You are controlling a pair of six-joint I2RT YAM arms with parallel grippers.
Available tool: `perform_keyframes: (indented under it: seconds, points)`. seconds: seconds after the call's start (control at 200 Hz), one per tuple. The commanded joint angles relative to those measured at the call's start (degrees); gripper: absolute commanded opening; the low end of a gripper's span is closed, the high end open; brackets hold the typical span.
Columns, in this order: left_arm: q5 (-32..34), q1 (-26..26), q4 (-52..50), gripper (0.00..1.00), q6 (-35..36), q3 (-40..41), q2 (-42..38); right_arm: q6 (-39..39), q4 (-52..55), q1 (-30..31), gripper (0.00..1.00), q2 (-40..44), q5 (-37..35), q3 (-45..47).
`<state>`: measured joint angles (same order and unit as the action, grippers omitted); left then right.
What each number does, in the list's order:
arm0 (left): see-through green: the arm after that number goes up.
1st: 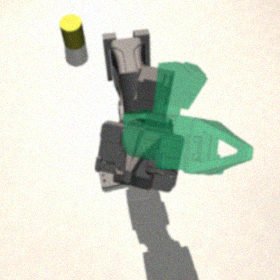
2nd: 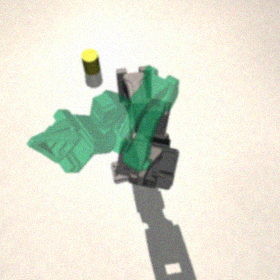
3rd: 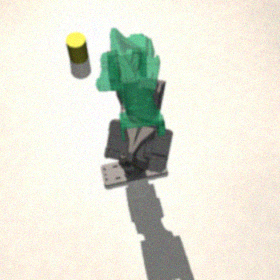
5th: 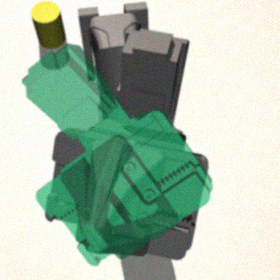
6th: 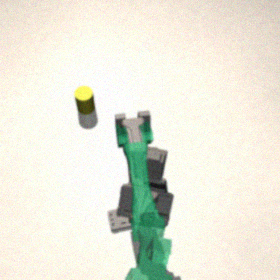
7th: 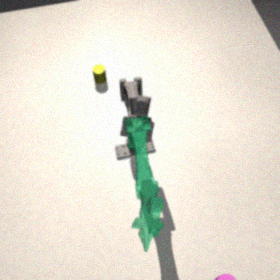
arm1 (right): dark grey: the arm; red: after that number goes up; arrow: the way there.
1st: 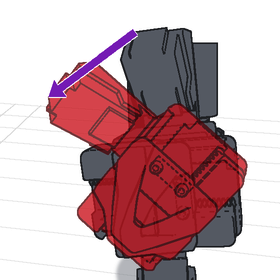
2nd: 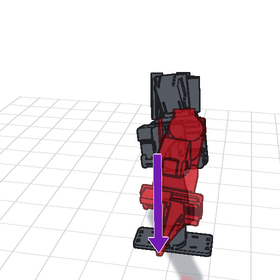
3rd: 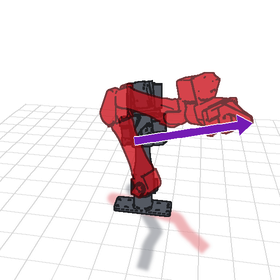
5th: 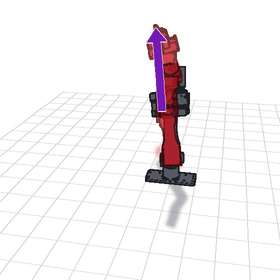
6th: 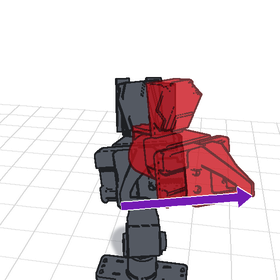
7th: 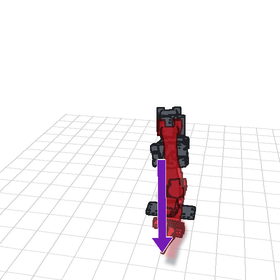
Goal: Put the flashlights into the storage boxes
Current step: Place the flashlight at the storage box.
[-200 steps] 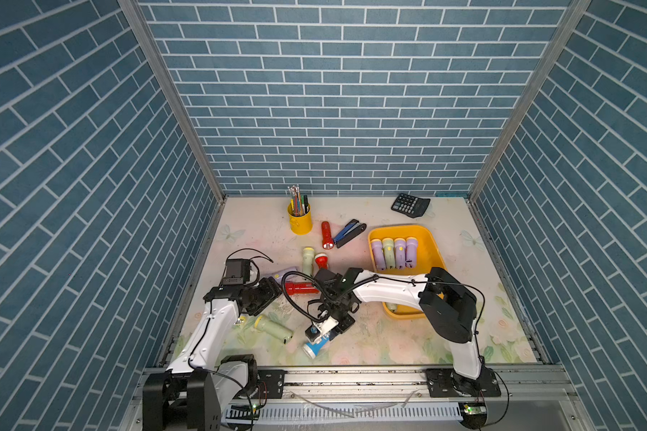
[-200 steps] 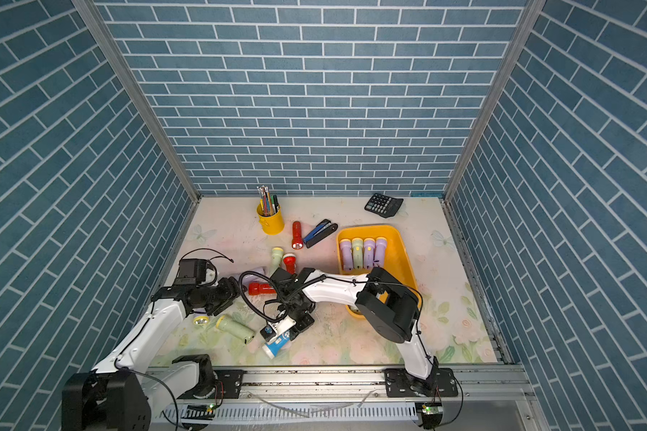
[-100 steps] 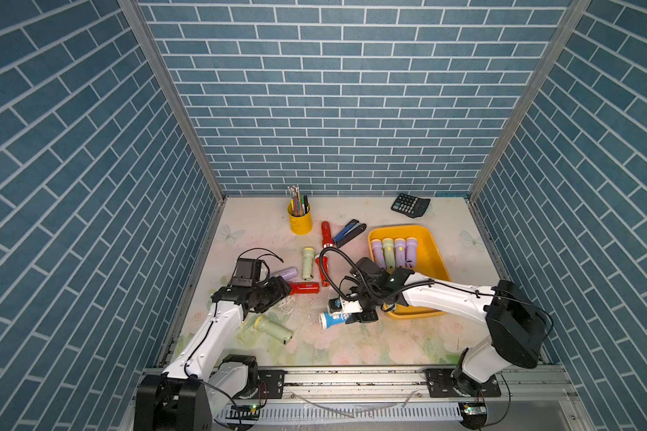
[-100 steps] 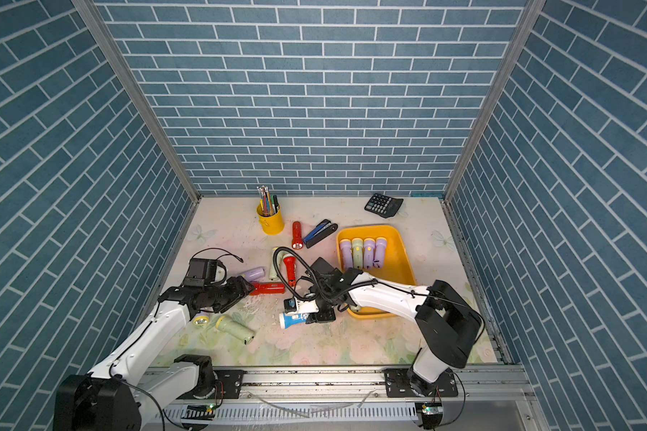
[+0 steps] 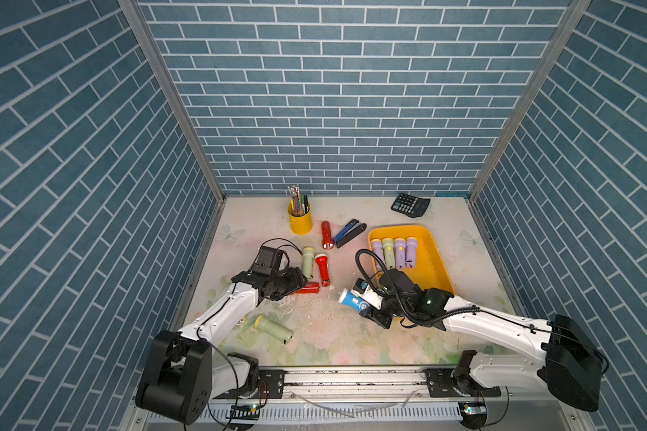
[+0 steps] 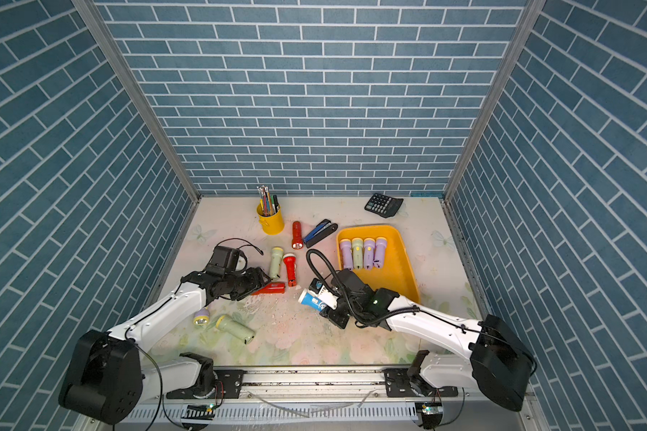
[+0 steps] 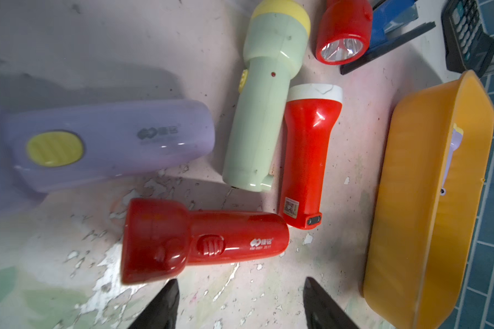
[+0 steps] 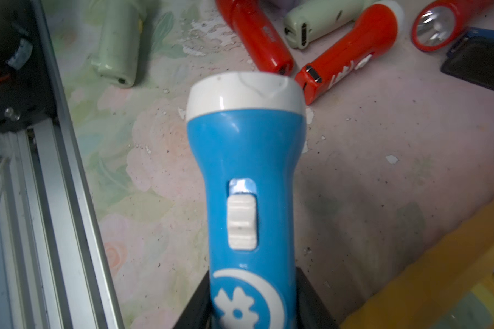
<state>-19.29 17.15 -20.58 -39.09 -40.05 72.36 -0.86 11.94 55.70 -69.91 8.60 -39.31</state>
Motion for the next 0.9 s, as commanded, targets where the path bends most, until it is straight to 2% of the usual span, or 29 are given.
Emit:
perform_keyframes:
  seconds: [0.0,0.125,0.29,0.425,0.555,0.685,0.895]
  points:
    - [1.0,2.63,2.83,0.7,-0.02,-2.97,3.06,18.3,-7.03,-0.66,0.19,1.01,-5.98,2.02]
    - [0.54,5.12,4.85,0.69,0.3,-5.61,6.87,26.96,-8.86,-3.66,0.19,1.05,-4.78,2.73]
    - [0.06,7.74,7.59,0.68,0.67,-8.66,11.01,33.37,-6.19,-10.1,0.19,3.68,-3.85,3.73]
    - [0.15,9.65,8.42,0.68,1.02,-11.21,14.39,40.63,-2.71,-17.61,0.18,6.41,-1.03,5.2]
    - [-0.26,11.45,10.64,0.68,-0.17,-12.24,16.27,45.04,-3.78,-23.38,0.17,6.57,4.57,7.08]
    - [-0.28,12.8,11.35,0.68,-0.17,-13.16,17.49,45.84,-1.65,-25.99,0.16,4.87,7.83,6.98]
    - [-0.41,13.25,11.95,0.68,-0.09,-13.03,17.7,38.65,9.41,-32.39,0.17,6.76,11.76,4.79]
